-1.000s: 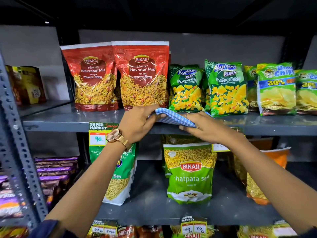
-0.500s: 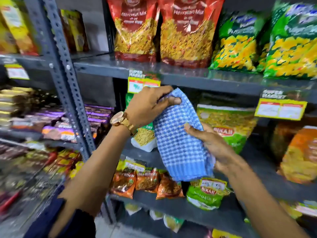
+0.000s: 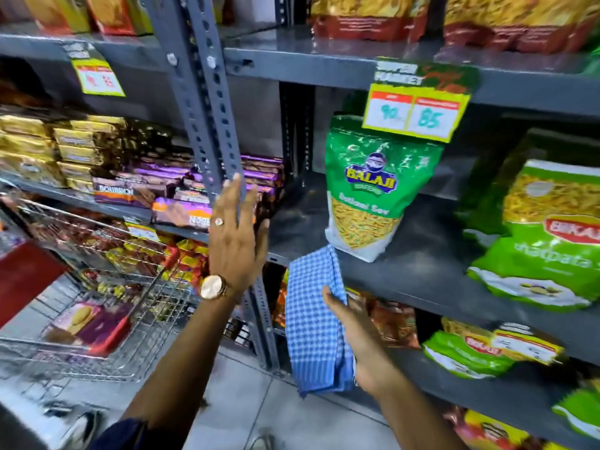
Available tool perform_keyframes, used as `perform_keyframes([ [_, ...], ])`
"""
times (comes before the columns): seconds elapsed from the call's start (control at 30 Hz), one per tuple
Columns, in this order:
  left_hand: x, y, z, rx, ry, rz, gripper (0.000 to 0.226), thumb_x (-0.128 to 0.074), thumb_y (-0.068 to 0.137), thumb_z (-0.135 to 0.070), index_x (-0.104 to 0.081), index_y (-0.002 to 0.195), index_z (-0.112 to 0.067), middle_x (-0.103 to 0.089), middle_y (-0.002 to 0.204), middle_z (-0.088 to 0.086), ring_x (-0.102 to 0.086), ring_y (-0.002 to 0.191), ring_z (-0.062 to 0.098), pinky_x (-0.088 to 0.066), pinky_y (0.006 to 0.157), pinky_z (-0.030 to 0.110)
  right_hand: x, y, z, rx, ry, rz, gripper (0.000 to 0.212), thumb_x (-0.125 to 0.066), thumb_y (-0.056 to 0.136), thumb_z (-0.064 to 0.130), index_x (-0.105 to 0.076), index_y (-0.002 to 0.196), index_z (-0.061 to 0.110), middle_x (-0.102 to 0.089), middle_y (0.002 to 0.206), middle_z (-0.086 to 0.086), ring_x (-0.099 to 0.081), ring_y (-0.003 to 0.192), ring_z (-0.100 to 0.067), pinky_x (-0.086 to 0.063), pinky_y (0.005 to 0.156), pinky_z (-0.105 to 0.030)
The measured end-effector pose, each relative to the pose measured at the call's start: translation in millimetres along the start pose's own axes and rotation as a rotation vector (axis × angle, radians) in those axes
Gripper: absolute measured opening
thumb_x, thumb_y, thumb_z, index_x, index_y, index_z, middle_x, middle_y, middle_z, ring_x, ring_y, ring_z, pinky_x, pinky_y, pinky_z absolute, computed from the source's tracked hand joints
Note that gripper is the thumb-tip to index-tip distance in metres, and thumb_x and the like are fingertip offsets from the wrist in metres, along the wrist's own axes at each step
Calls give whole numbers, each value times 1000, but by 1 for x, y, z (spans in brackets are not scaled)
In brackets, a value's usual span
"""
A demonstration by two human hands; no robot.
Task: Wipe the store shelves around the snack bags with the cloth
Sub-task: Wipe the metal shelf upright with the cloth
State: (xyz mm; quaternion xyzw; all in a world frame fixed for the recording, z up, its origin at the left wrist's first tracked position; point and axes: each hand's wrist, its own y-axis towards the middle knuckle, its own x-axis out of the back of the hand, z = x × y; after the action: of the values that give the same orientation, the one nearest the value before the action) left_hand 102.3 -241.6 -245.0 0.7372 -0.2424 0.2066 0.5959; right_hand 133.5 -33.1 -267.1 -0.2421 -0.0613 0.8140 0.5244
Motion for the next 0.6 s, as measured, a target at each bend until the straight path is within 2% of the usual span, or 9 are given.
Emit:
perform_keyframes([
  [0.07, -8, 11, 31, -12, 68, -13, 65, -55, 91, -26, -26, 144, -2, -20, 152, 23, -14, 142, 36, -13, 117, 47, -24, 21, -4, 79, -101, -133, 22, -56, 88, 30, -67, 90, 12, -74, 94, -10, -68, 94, -27, -54, 87, -47],
  [0.17, -27, 31, 64, -92, 133, -28, 78, -56, 91, -32, -10, 146, 0, -14, 152, 26, -4, 143, 36, -4, 118, 47, -46, 61, -2, 317, -504, -392, 49, -46, 78, 56, -58, 76, 9, -64, 76, -19, -60, 75, -27, -50, 73, -48],
  [0.2, -36, 38, 72, -122, 133, -30, 80, -55, 92, -34, -8, 146, 0, -12, 152, 25, -1, 144, 34, -3, 117, 48, -54, 75, 2, 405, -659, -480, 46, -42, 79, 53, -60, 84, 11, -65, 84, -17, -59, 81, -29, -47, 75, -44],
  [0.23, -46, 45, 78, -144, 135, -33, 80, -54, 92, -36, -6, 146, -1, -11, 151, 24, 3, 144, 32, -4, 118, 48, -60, 90, 8, 501, -814, -587, 43, -41, 82, 44, -60, 101, 11, -67, 103, -15, -58, 94, -32, -46, 81, -41],
  [0.3, -64, 54, 85, -162, 137, -56, 81, -53, 92, -38, -4, 145, -2, -9, 149, 22, 8, 144, 28, -4, 118, 46, -71, 121, 19, 677, -1121, -775, 44, -50, 83, 25, -50, 126, 14, -57, 131, -7, -52, 110, -35, -46, 90, -42],
  [0.37, -76, 60, 91, -179, 101, -83, 86, -55, 90, -37, 2, 146, -4, -2, 151, 22, 11, 144, 25, -2, 118, 44, -78, 157, 20, 626, -1359, -858, 53, -60, 77, 16, -47, 129, 15, -53, 134, -7, -53, 107, -36, -50, 85, -43],
  [0.43, -83, 62, 95, -214, 64, -111, 91, -55, 90, -34, 9, 146, -6, 16, 156, 14, 12, 144, 25, 0, 118, 43, -81, 186, 10, 425, -1467, -821, 53, -63, 74, 16, -50, 125, 13, -54, 129, -12, -55, 104, -37, -52, 77, -42],
  [0.53, -88, 62, 99, -256, 39, -142, 91, -56, 88, -33, 10, 146, -7, 24, 155, 6, 11, 144, 25, 1, 118, 43, -82, 206, -3, 265, -1530, -737, 33, -71, 66, 23, -65, 95, 10, -66, 95, -14, -60, 86, -36, -54, 60, -38],
  [0.6, -92, 63, 101, -262, 24, -160, 92, -56, 88, -36, 9, 147, -7, 22, 155, 6, 9, 144, 25, -1, 118, 44, -78, 212, -6, 295, -1618, -688, 26, -68, 65, 29, -67, 80, 8, -66, 83, -15, -59, 86, -37, -54, 69, -40],
])
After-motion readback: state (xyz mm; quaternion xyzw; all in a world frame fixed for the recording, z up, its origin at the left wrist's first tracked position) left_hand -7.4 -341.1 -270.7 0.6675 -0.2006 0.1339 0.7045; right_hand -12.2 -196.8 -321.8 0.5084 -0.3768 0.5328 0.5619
